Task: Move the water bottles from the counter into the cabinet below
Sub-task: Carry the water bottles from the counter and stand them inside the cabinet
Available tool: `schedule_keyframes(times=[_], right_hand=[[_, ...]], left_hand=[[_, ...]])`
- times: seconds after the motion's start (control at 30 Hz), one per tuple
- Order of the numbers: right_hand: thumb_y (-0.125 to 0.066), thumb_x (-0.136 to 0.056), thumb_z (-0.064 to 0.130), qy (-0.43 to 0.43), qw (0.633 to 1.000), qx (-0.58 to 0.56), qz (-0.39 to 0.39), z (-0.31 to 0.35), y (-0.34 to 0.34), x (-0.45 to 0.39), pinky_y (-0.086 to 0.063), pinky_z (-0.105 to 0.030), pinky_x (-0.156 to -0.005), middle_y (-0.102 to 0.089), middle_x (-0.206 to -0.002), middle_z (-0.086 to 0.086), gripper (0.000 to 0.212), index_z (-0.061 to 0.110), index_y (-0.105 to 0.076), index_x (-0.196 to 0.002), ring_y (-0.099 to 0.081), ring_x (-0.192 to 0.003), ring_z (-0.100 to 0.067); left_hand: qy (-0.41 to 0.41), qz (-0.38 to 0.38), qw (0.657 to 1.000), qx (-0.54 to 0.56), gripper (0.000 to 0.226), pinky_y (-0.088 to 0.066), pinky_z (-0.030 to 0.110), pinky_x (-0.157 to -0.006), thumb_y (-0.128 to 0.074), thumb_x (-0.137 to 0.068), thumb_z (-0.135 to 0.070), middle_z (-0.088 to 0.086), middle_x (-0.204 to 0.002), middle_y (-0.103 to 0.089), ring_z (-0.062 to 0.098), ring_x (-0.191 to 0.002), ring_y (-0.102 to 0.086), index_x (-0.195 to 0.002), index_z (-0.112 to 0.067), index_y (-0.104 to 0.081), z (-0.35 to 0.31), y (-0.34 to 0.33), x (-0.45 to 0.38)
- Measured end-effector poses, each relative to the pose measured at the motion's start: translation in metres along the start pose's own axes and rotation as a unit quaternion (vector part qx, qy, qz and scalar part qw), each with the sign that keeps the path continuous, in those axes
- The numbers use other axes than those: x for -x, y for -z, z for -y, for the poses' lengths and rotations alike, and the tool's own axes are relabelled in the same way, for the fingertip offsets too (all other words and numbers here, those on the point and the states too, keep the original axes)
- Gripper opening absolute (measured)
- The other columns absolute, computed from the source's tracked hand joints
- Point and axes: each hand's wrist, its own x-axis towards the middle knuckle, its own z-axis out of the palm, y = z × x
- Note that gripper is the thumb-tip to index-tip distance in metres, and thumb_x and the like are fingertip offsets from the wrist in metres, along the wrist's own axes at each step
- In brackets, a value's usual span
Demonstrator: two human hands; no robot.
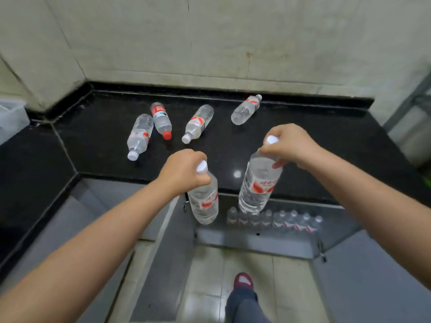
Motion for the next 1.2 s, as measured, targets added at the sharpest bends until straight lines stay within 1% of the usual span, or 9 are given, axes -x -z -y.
schedule_keyframes(times=[0.17,0.33,0.43,0.53,0.77,0.87,0.93,1.07,1.2], right_hand=[[-0.072,-0.077,0.004,-0.063,0.993,0.008,0.099,-0.046,-0.038,0.048,-0.053,-0.020,-0.040,-0.054,-0.085,-0.007,0.023,0.016,-0.056,-0.065,-0.056,-0.063,-0.016],[-0.072,-0.074,0.003,-0.093,0.979,0.070,0.167,-0.103,-0.089,0.044,-0.060,-0.038,-0.068,-0.057,-0.091,-0.009,0.026,0.018,-0.054,-0.064,-0.064,-0.082,-0.026],[-0.072,-0.074,0.010,-0.092,0.970,0.116,0.191,-0.143,-0.119,0.023,-0.056,-0.037,-0.079,-0.066,-0.100,-0.015,0.015,0.015,-0.064,-0.084,-0.066,-0.097,-0.031],[-0.069,-0.079,0.014,-0.089,0.961,0.149,0.217,-0.184,-0.150,-0.003,-0.046,-0.027,-0.084,-0.055,-0.105,-0.013,0.030,0.006,-0.064,-0.108,-0.055,-0.111,-0.029],[-0.067,-0.082,0.019,-0.072,0.961,0.149,0.221,-0.281,-0.242,-0.088,-0.030,-0.017,-0.070,-0.054,-0.123,-0.014,0.029,0.007,-0.062,-0.108,-0.054,-0.110,-0.025],[-0.063,-0.083,0.016,-0.051,0.966,0.154,0.201,-0.324,-0.294,-0.126,-0.028,-0.012,-0.055,-0.056,-0.086,0.001,0.007,0.011,-0.060,-0.078,-0.050,-0.091,-0.016],[-0.051,-0.085,0.021,-0.031,0.967,0.182,0.176,-0.351,-0.332,-0.150,-0.031,-0.017,-0.058,-0.055,-0.071,0.002,0.025,0.016,-0.048,-0.061,-0.052,-0.086,-0.017],[-0.058,-0.085,0.018,0.012,0.970,0.203,0.136,-0.394,-0.394,-0.186,-0.048,-0.032,-0.077,-0.069,-0.103,-0.020,0.021,0.002,-0.066,-0.095,-0.061,-0.100,-0.032],[-0.058,-0.085,0.019,0.049,0.974,0.205,0.089,-0.430,-0.438,-0.209,-0.046,-0.030,-0.076,-0.067,-0.107,-0.024,0.023,0.001,-0.068,-0.095,-0.060,-0.101,-0.034]], left_hand=[[0.023,0.117,0.992,0.036,0.030,-0.037,0.025,-0.072,-0.065,-0.075,-0.022,0.012,-0.096,-0.061,0.029,-0.100,-0.058,-0.102,-0.010,-0.064,0.000,-0.053,0.046],[0.068,0.226,0.971,0.041,0.041,-0.043,0.026,-0.092,-0.062,-0.078,-0.020,0.012,-0.119,-0.061,0.026,-0.115,-0.054,-0.119,-0.016,-0.061,0.010,-0.130,0.062],[0.106,0.272,0.955,0.046,0.039,-0.043,0.024,-0.091,-0.060,-0.079,-0.017,0.011,-0.123,-0.059,0.025,-0.115,-0.054,-0.118,-0.014,-0.061,0.016,-0.173,0.054],[0.146,0.283,0.946,0.055,0.039,-0.042,0.025,-0.093,-0.063,-0.079,-0.014,0.014,-0.122,-0.058,0.027,-0.116,-0.053,-0.118,-0.009,-0.061,0.026,-0.210,0.035],[0.155,0.281,0.946,0.052,0.046,-0.042,0.030,-0.100,-0.066,-0.076,-0.011,0.017,-0.128,-0.055,0.031,-0.120,-0.052,-0.122,-0.006,-0.059,0.080,-0.330,-0.026],[0.126,0.290,0.949,0.013,0.048,-0.040,0.028,-0.101,-0.062,-0.082,-0.015,0.014,-0.133,-0.051,0.028,-0.125,-0.049,-0.128,-0.009,-0.052,0.112,-0.395,-0.054],[0.101,0.284,0.953,-0.021,0.046,-0.040,0.028,-0.099,-0.059,-0.084,-0.020,0.013,-0.132,-0.052,0.028,-0.124,-0.049,-0.129,-0.012,-0.051,0.131,-0.438,-0.069],[0.068,0.246,0.964,-0.080,0.041,-0.042,0.031,-0.096,-0.058,-0.084,-0.022,0.017,-0.125,-0.057,0.031,-0.120,-0.051,-0.124,-0.010,-0.055,0.171,-0.514,-0.089],[0.059,0.192,0.976,-0.082,0.041,-0.042,0.033,-0.095,-0.060,-0.085,-0.020,0.021,-0.122,-0.059,0.034,-0.117,-0.052,-0.123,-0.006,-0.056,0.201,-0.561,-0.097]])
